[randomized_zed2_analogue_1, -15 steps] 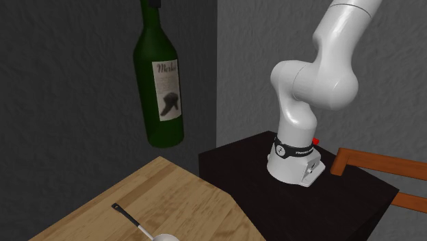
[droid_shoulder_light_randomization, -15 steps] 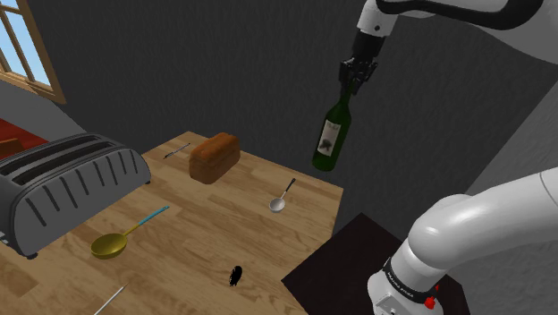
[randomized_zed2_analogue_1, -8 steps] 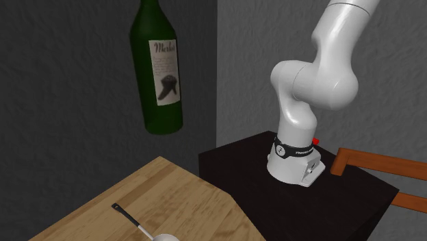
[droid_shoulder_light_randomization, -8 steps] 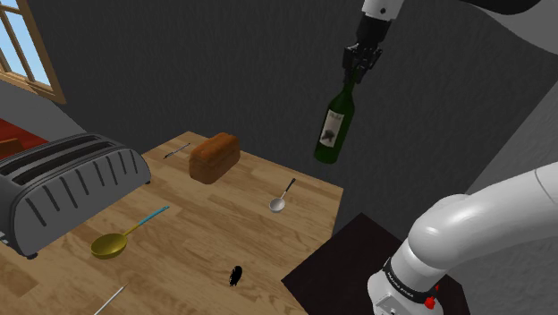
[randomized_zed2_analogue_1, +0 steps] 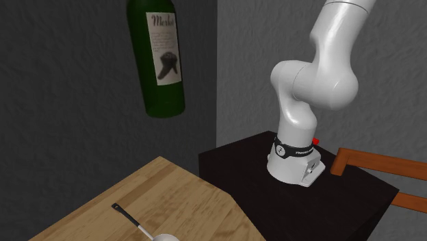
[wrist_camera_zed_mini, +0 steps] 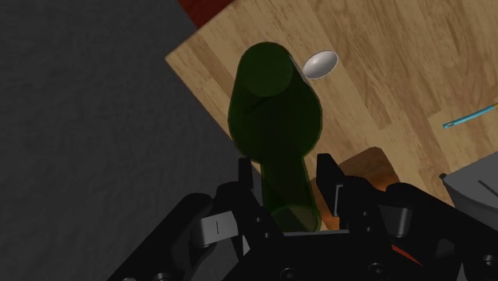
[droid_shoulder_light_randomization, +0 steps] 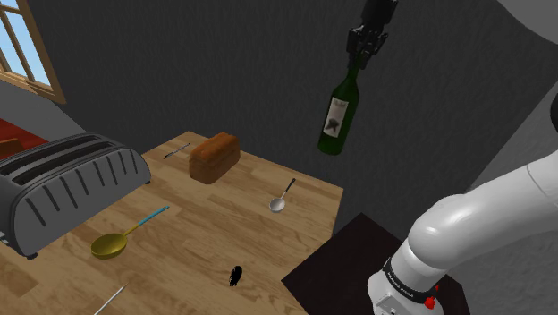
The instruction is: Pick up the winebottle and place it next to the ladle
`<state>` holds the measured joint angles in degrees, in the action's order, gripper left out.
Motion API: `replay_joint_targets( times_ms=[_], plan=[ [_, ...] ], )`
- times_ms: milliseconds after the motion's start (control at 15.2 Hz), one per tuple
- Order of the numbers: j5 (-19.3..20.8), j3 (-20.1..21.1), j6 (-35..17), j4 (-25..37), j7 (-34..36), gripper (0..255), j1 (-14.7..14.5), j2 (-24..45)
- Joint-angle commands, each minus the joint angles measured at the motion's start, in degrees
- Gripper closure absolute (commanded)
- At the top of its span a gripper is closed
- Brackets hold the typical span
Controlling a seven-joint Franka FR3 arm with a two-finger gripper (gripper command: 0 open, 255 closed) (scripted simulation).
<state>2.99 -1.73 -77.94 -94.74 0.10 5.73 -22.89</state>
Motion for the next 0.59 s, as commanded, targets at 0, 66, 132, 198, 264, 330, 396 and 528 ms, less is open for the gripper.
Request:
replay_joint_targets(
  times_ms=[0,66,132,198,264,330,396,528],
  plan=[
    [0.00,-0.05,1.85,2.95,-0.17,255,0.02,1.08],
    [0.00,-0.05,2.70,4.35,-0.22,255,0.02,1.64],
    [-0.01,-0.05,3.56,5.78,-0.26,255,0.02,2.21],
    [-0.01,-0.05,4.43,7.24,-0.31,255,0.02,2.80],
    [-0.02,-0.05,5.31,8.75,-0.36,255,0.02,3.42],
    [-0.02,-0.05,6.21,10.29,-0.41,255,0.03,4.06],
    [-0.03,-0.05,7.12,11.87,-0.46,255,0.03,4.72],
    [-0.04,-0.06,9.01,15.17,-0.57,255,0.03,6.14]
  ],
)
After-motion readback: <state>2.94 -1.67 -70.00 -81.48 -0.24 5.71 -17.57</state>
